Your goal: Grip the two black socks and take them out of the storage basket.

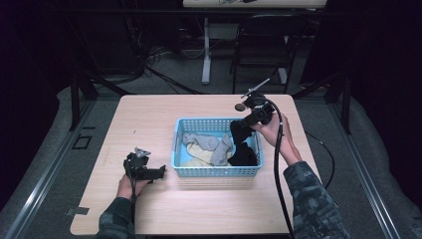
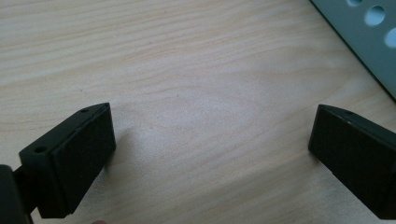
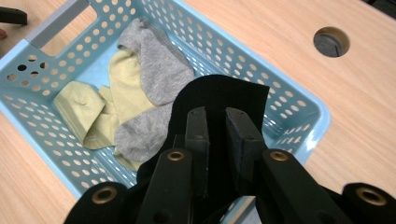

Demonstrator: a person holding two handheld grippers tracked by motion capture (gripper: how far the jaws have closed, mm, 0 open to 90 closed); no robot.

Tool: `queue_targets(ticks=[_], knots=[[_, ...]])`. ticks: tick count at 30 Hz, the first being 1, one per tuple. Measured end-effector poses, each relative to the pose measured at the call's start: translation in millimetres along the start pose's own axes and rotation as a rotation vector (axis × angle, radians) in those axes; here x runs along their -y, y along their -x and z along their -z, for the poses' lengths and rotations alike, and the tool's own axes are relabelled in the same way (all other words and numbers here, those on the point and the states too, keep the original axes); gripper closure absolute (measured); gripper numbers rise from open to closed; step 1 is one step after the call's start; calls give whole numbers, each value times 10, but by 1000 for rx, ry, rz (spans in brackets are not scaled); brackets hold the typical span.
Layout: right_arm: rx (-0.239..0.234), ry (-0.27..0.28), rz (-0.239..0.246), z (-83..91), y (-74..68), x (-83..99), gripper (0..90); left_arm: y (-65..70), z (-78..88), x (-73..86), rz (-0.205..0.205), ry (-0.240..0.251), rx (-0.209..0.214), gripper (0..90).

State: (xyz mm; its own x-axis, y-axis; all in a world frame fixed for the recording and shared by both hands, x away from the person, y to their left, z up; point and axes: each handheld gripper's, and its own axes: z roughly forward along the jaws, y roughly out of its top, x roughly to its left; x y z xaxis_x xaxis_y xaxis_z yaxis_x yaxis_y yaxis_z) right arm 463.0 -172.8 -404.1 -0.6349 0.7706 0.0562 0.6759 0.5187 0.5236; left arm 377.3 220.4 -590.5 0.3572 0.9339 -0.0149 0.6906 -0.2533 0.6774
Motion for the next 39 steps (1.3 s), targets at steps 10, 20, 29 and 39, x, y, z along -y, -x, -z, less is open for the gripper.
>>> queue_targets(ticks=[10,20,29,39], knots=[[12,43,-10,307,45,61,795,0,0,0,0,0,0,6],[41,50,-33,483,155,229,795,0,0,0,0,0,0,6],[60,68,-69,592,300,470,795,0,0,0,0,0,0,6],[88,69,-127,668,496,794,794,1,1,1,1,0,-1,6]])
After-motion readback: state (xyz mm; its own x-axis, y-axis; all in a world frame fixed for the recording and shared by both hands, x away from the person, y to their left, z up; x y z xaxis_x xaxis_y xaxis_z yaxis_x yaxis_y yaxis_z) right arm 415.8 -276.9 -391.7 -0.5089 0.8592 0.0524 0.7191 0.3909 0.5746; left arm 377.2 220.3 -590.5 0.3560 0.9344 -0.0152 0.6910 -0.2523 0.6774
